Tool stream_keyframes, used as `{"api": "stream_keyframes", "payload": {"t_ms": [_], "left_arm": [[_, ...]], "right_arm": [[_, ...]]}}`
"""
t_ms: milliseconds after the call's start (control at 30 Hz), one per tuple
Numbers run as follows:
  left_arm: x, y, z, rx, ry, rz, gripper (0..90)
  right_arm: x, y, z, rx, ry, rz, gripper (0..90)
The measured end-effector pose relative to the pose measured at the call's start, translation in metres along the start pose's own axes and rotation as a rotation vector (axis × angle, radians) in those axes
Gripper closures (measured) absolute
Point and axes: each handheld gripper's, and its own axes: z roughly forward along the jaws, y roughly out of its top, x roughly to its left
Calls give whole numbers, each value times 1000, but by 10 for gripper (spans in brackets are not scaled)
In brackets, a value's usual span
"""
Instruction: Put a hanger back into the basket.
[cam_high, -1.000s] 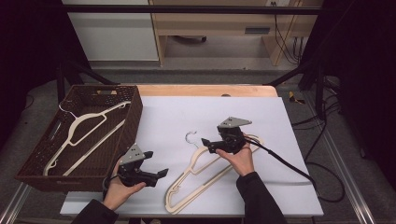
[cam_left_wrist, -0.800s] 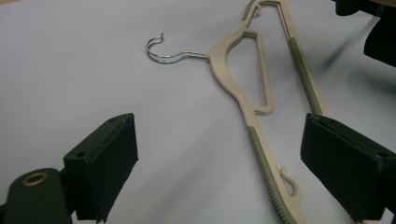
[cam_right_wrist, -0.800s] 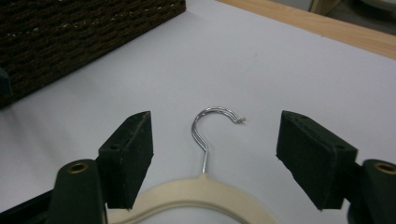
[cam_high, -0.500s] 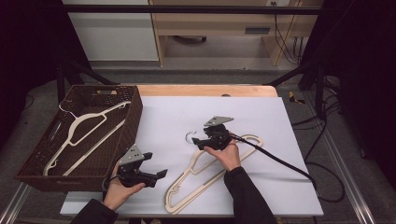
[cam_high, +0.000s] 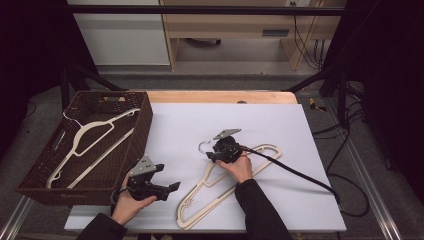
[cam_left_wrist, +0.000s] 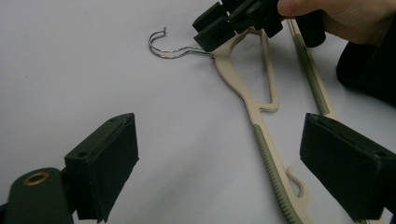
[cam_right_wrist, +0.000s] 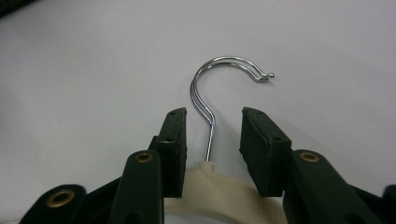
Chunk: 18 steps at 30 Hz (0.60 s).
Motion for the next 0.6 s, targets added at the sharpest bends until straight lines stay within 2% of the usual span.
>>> {"api": "stream_keyframes", "payload": {"t_ms": [200, 267, 400, 467, 600], "left_arm": [[-1, 0, 2, 12, 0, 4, 112], [-1, 0, 2, 13, 0, 3, 113], [-1, 0, 2, 18, 1, 4, 114], [-1, 0, 3, 20, 2, 4, 115], [-1, 0, 3, 22, 3, 3, 115]], "right_arm": [[1, -3, 6, 26, -5, 11, 717], [0, -4, 7, 26, -6, -1, 745], [2, -4, 7, 33, 2, 30, 814], [1, -5, 8, 23, 5, 14, 838], [4, -4, 7, 31, -3, 75, 861]]}}
